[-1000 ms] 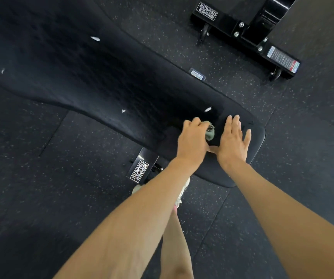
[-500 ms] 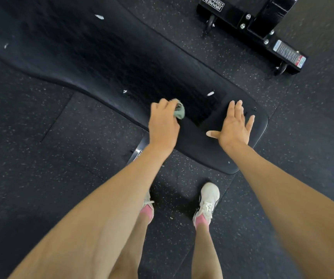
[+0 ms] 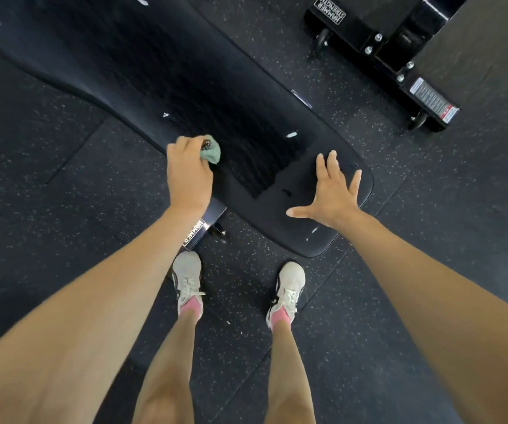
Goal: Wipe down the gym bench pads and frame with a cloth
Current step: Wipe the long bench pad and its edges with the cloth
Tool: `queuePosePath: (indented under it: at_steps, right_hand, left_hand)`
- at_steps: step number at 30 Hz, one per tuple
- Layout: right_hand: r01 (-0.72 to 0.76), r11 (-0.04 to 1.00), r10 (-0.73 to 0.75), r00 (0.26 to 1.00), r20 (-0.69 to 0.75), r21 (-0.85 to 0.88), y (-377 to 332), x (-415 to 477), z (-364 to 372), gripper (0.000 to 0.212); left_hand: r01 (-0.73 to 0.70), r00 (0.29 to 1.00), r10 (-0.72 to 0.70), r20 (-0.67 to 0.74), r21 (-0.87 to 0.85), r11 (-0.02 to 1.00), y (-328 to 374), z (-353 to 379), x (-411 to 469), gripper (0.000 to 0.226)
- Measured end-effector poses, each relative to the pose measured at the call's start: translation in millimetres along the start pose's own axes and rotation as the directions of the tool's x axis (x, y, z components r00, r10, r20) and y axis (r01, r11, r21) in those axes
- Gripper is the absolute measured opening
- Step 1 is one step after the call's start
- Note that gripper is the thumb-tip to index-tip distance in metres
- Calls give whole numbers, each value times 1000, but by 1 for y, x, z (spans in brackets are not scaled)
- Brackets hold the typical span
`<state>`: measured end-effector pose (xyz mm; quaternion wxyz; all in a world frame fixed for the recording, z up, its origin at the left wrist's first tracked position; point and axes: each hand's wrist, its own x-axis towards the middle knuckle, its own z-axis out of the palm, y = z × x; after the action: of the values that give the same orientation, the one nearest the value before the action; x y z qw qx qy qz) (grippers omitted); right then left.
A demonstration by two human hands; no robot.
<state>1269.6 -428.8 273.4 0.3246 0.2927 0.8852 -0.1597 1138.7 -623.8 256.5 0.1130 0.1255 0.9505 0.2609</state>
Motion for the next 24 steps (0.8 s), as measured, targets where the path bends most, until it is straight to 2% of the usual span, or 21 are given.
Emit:
queuePosePath:
  at_steps: [4, 9, 14, 16, 18, 21, 24]
  right_hand:
    - [9, 992, -10, 1000, -8, -125, -3, 0, 11, 138]
    - [9, 986, -18, 998, -53, -167, -5, -1, 17, 134]
    - [35, 980, -72, 980, -185, -198, -7, -21, 30, 112]
    - [36, 986, -73, 972, -225, -164, -12, -34, 39, 101]
    - [13, 997, -32, 971, -237, -81, -14, -44, 47, 92]
    - [-44, 999, 46, 971, -233, 14, -12, -53, 56, 84]
    - [-79, 995, 90, 968, -236, 58, -2, -57, 59, 80]
  left_hand:
    - [-12, 1000, 12, -1, 76, 997, 9, 21, -22, 43]
    - [-108, 991, 104, 88, 36, 994, 34, 41, -62, 45]
    - [-233, 931, 249, 267, -92, 968, 38, 45, -85, 42]
    - [-247, 919, 279, 278, -143, 958, 32, 33, -81, 40]
    - [-209, 956, 232, 179, -135, 968, 20, 17, -68, 37]
    - [-15, 1000, 15, 5, -76, 997, -4, 0, -39, 36]
    - [87, 996, -87, -18, -26, 996, -14, 4, -31, 39]
